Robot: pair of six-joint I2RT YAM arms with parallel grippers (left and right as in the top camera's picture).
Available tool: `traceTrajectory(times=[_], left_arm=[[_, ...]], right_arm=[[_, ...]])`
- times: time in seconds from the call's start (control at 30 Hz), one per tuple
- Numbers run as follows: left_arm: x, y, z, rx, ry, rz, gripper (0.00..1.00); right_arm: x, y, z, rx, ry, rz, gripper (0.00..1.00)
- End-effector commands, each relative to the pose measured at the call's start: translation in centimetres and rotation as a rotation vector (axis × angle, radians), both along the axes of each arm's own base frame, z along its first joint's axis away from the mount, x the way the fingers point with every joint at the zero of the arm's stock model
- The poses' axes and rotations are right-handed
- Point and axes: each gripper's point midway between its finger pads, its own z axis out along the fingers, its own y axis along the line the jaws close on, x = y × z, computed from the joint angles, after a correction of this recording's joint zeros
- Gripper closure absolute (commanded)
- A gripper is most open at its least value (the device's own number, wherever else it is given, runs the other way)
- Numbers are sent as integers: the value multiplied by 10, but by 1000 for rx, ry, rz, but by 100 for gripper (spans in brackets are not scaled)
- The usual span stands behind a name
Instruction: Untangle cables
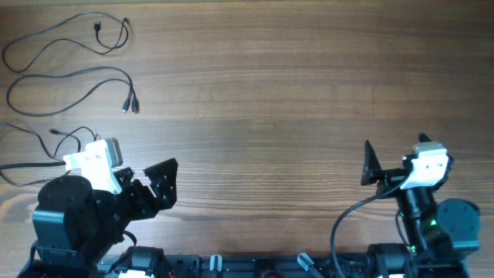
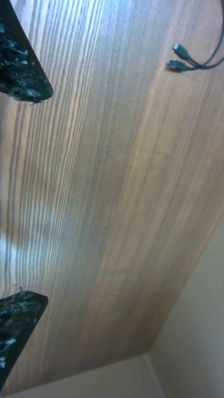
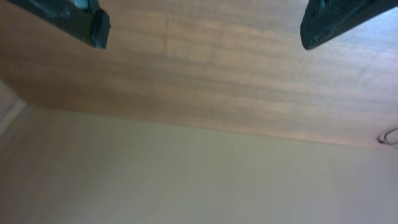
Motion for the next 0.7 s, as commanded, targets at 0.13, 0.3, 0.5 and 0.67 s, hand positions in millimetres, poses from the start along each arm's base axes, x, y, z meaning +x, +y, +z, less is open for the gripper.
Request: traceTrajectory(times=[0.13, 0.3, 0.5, 0.67], left_arm=[[0, 0, 3, 18, -16, -12, 0], [0, 0, 3, 18, -16, -13, 0], [0, 0, 3, 18, -16, -13, 0], [0, 0, 3, 18, -16, -13, 0]], right_arm=[[3, 4, -42, 5, -139, 25, 0], [16, -5, -69, 87, -162, -30, 0], [21, -13, -90, 84, -151, -65, 0], [21, -22, -90, 78, -150, -102, 0]])
